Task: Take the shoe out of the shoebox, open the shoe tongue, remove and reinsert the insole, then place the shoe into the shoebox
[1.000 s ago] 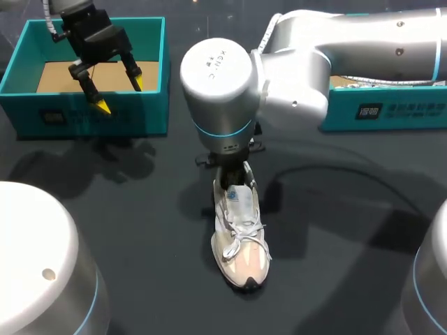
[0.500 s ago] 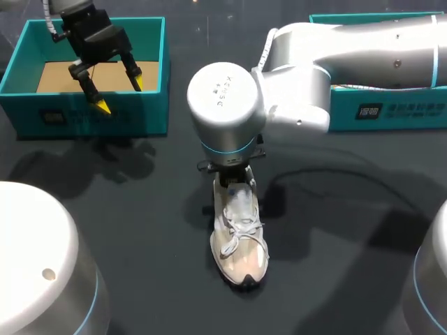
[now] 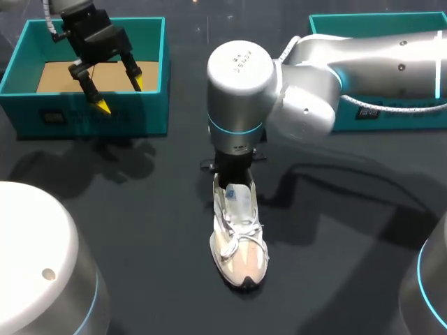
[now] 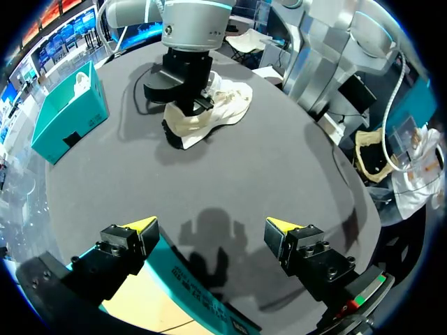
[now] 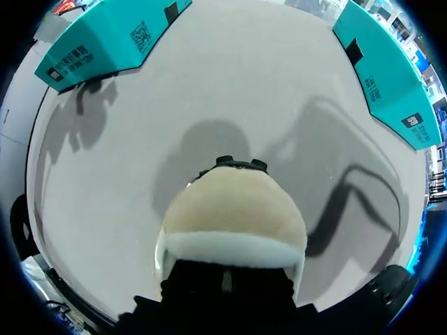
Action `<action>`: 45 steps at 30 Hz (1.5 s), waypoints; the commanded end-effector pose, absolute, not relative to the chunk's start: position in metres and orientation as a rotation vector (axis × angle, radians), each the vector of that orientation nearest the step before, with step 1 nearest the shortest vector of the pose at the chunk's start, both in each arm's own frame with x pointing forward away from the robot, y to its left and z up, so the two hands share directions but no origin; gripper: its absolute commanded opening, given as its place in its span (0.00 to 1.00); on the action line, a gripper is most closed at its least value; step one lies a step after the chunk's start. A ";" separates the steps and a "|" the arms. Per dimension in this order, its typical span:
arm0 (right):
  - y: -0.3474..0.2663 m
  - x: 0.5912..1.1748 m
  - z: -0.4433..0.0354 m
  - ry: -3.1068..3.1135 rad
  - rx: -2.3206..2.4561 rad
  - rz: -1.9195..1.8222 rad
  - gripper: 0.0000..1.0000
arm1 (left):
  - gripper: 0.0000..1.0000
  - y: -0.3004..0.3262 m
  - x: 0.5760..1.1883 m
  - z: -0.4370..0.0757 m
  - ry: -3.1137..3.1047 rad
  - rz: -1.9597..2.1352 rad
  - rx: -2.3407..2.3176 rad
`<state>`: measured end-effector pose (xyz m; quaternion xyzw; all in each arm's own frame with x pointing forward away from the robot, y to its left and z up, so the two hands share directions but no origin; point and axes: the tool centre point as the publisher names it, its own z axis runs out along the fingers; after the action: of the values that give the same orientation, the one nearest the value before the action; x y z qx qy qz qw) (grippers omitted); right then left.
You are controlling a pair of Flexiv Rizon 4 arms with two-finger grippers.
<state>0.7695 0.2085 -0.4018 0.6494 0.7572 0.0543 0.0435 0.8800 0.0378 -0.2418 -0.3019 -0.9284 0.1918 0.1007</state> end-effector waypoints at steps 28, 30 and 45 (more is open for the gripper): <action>0.202 0.768 -0.368 2.073 1.899 0.292 0.00 | 1.00 0.038 0.880 -0.242 -2.743 0.564 -0.893; 0.201 0.772 -0.366 2.058 1.886 0.306 0.00 | 1.00 0.038 0.880 -0.242 -2.743 0.564 -0.893; 0.212 0.811 -0.419 2.174 1.896 0.355 0.00 | 1.00 0.038 0.880 -0.242 -2.743 0.564 -0.893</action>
<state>0.7935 0.2077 -0.3915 0.6489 0.7343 0.1313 0.1498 0.8800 0.0378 -0.2418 -0.3019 -0.9284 0.1918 0.1008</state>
